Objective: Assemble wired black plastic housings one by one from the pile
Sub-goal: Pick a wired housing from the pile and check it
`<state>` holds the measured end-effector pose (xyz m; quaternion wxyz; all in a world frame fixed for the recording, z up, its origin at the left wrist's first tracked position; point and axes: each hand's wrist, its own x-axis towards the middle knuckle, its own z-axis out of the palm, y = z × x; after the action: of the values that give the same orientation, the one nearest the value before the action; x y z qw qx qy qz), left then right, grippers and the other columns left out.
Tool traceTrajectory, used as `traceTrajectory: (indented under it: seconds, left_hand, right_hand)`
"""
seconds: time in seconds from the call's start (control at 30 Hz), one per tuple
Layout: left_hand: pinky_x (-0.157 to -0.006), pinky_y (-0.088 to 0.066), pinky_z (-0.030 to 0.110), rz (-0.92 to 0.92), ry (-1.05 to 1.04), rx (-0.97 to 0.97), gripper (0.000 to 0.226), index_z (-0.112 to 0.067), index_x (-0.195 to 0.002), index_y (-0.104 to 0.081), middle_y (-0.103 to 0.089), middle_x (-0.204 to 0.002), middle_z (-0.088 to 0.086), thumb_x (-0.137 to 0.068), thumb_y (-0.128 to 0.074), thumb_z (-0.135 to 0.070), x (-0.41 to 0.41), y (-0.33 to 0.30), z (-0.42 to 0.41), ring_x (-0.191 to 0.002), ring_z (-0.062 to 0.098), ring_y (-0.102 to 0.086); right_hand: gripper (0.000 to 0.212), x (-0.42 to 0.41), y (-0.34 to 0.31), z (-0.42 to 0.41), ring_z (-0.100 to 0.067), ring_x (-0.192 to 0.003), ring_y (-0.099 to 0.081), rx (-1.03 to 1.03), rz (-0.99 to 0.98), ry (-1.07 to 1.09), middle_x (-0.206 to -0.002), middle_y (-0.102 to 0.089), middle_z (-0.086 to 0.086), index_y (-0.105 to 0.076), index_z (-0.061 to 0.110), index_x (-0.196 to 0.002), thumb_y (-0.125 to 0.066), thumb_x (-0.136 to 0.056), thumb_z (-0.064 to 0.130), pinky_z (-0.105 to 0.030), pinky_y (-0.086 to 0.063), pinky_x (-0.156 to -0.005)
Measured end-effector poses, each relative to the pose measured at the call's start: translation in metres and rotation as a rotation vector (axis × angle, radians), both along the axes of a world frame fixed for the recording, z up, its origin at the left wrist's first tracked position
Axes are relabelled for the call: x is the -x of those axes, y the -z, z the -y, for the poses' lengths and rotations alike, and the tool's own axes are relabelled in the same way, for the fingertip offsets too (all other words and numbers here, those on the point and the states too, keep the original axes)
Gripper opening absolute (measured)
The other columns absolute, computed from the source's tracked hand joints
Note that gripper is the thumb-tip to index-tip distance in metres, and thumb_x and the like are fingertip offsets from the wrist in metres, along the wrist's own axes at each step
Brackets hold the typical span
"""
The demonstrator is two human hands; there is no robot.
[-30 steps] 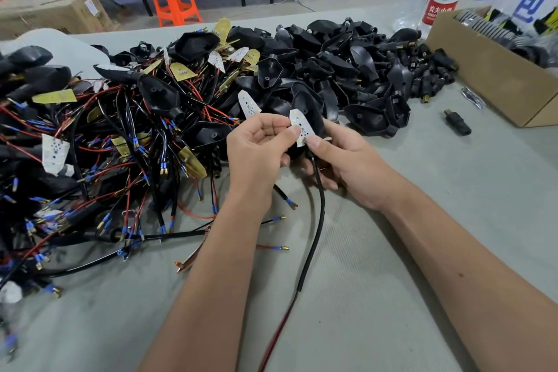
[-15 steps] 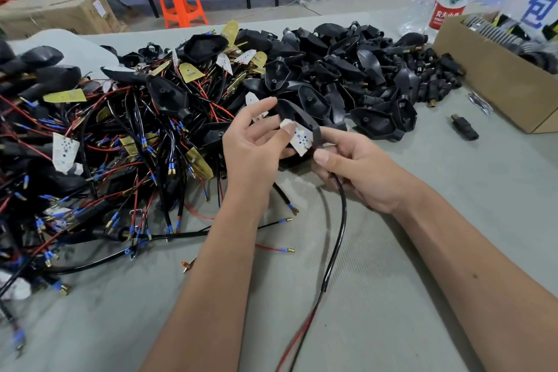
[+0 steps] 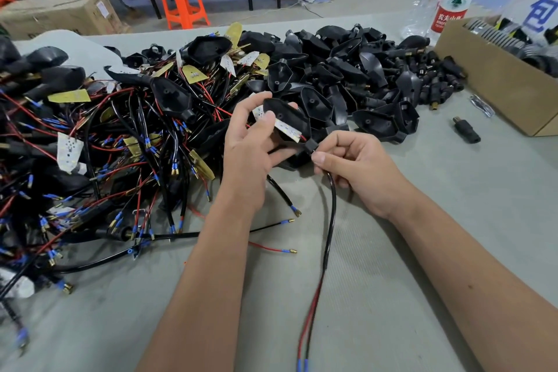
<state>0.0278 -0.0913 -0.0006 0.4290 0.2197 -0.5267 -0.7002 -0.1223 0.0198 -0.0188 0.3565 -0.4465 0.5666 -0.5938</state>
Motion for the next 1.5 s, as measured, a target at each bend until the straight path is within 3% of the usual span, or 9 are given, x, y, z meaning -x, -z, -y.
traceTrajectory:
  seconds: [0.23,0.4,0.5,0.63,0.8,1.0,1.17,1.33,1.5]
  left_hand:
    - [-0.082,-0.062,0.045,-0.024,-0.171,0.059,0.027,-0.02,-0.131,-0.054,-0.07,-0.114,0.021,-0.105,-0.053,-0.014,0.005,0.002,-0.005,-0.11,0.041,-0.069]
    - [-0.078,-0.062,0.04,-0.044,-0.352,0.058,0.027,-0.022,-0.131,-0.055,-0.067,-0.112,0.024,-0.104,-0.054,-0.017,0.006,0.002,-0.001,-0.096,0.024,-0.07]
    - [-0.076,-0.062,0.035,-0.018,-0.403,0.046,0.026,-0.023,-0.131,-0.055,-0.068,-0.101,0.01,-0.105,-0.053,-0.018,0.006,0.004,0.003,-0.093,0.02,-0.069]
    - [-0.076,-0.063,0.034,-0.022,-0.411,0.061,0.028,-0.015,-0.133,-0.053,-0.067,-0.109,0.017,-0.106,-0.055,-0.019,0.007,0.003,0.001,-0.105,0.036,-0.071]
    - [-0.075,-0.063,0.036,-0.058,-0.404,0.017,0.026,-0.016,-0.129,-0.057,-0.069,-0.108,0.018,-0.104,-0.06,-0.017,0.006,-0.002,-0.001,-0.108,0.041,-0.069]
    - [-0.076,-0.063,0.035,-0.056,-0.344,-0.046,0.037,-0.017,-0.133,-0.057,-0.071,-0.095,0.002,-0.098,-0.063,-0.006,0.008,-0.001,-0.003,-0.091,0.021,-0.075]
    - [-0.078,-0.062,0.033,-0.033,-0.337,-0.081,0.036,-0.025,-0.132,-0.055,-0.069,-0.117,0.015,-0.102,-0.053,-0.005,0.012,0.005,0.0,-0.112,0.037,-0.07]
    - [-0.095,-0.059,0.054,0.001,-0.286,-0.093,0.046,-0.024,-0.146,-0.051,-0.072,-0.12,0.014,-0.103,-0.05,-0.008,0.014,0.007,0.001,-0.111,0.037,-0.071]
    - [-0.093,-0.06,0.046,0.021,-0.163,-0.054,0.061,-0.031,-0.152,-0.045,-0.071,-0.125,0.014,-0.097,-0.06,-0.009,0.015,0.006,-0.004,-0.114,0.035,-0.07]
  right_hand:
    - [0.026,-0.004,-0.001,0.001,-0.008,-0.052,-0.046,-0.075,-0.102,-0.044,-0.071,-0.073,-0.002,-0.073,0.006,-0.095,-0.056,-0.106,0.021,-0.014,-0.032,-0.046]
    - [0.029,-0.004,-0.003,0.0,-0.012,-0.046,-0.044,-0.114,-0.105,-0.147,-0.069,-0.073,-0.008,-0.075,0.008,-0.1,-0.053,-0.108,0.025,-0.021,-0.03,-0.043]
    - [0.028,-0.005,-0.002,0.0,-0.016,-0.044,-0.038,-0.104,-0.138,-0.116,-0.061,-0.067,-0.008,-0.075,0.009,-0.096,-0.053,-0.108,0.022,-0.023,-0.026,-0.043]
    - [0.025,-0.009,0.0,-0.001,-0.011,-0.045,-0.039,-0.002,-0.262,0.047,-0.056,-0.062,-0.007,-0.074,0.014,-0.086,-0.058,-0.105,0.018,-0.019,-0.032,-0.048]
    - [0.024,-0.017,0.001,-0.002,-0.011,-0.051,-0.049,0.094,-0.499,0.23,-0.054,-0.058,-0.001,-0.07,0.01,-0.08,-0.062,-0.102,0.015,-0.03,-0.042,-0.056]
    - [0.029,-0.017,0.002,-0.002,-0.028,-0.054,-0.048,0.105,-0.591,0.299,-0.054,-0.053,-0.011,-0.067,0.002,-0.074,-0.065,-0.1,0.015,-0.045,-0.041,-0.057]
    - [0.033,-0.02,0.002,-0.001,-0.024,-0.053,-0.048,0.11,-0.581,0.222,-0.053,-0.053,-0.009,-0.068,0.005,-0.072,-0.062,-0.102,0.019,-0.043,-0.04,-0.056]
    - [0.039,-0.018,0.001,0.0,-0.02,-0.053,-0.04,0.112,-0.61,0.217,-0.053,-0.043,-0.009,-0.056,-0.001,-0.063,-0.065,-0.099,0.012,-0.027,-0.032,-0.054]
    - [0.043,-0.018,0.002,0.0,-0.019,-0.052,-0.037,0.099,-0.576,0.244,-0.053,-0.041,-0.012,-0.049,-0.002,-0.061,-0.066,-0.098,0.011,-0.029,-0.03,-0.054]
